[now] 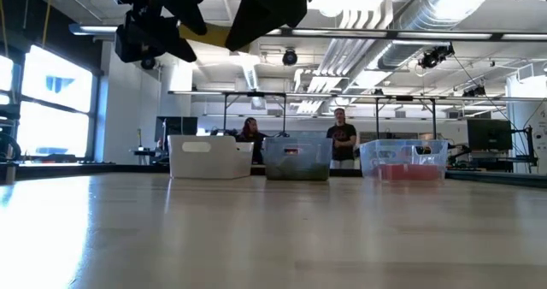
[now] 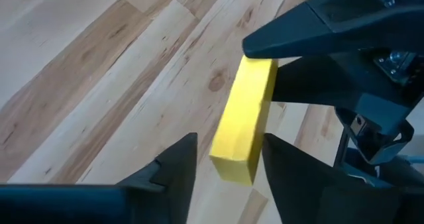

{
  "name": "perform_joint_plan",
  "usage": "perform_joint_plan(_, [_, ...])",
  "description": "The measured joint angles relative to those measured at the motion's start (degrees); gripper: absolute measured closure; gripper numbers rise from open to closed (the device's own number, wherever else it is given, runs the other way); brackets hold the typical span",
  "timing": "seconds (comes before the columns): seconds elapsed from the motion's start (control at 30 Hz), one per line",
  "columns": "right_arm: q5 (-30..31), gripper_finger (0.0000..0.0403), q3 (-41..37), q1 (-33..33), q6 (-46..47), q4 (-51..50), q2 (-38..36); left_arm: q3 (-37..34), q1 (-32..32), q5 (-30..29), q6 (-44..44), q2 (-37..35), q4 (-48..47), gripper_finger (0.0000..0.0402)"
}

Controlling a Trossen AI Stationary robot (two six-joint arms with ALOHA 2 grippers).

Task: Sort & place blocks by color
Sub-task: Put the yellow block into the white bin

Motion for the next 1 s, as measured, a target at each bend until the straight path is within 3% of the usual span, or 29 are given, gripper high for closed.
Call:
perform_joint_plan(0.33, [-0.2, 0.0331, 0.0, -0.3, -0.4, -0.3, 0.0, 0.0, 0.0, -1.4, 4.1, 0.0, 0.3, 0.0346])
perform_joint_plan(0.47, [0.0, 0.0331, 0.0, -0.4, -1.3, -0.5, 0.0, 0.0, 0.0, -1.2, 4.6, -0.1, 1.0, 0.0369])
perform_joint_plan(0.73, [0.2, 0.0330, 0.0, -0.3, -1.0, -0.4, 0.0, 0.0, -0.1, -1.1, 6.1, 0.0, 2.6, 0.0347])
perform_joint_plan(1.0, [1.2, 0.0330, 0.0, -0.3, -1.0, 0.5, 0.0, -0.1, 0.1, -3.5, 1.0, 0.1, 6.6, 0.0327])
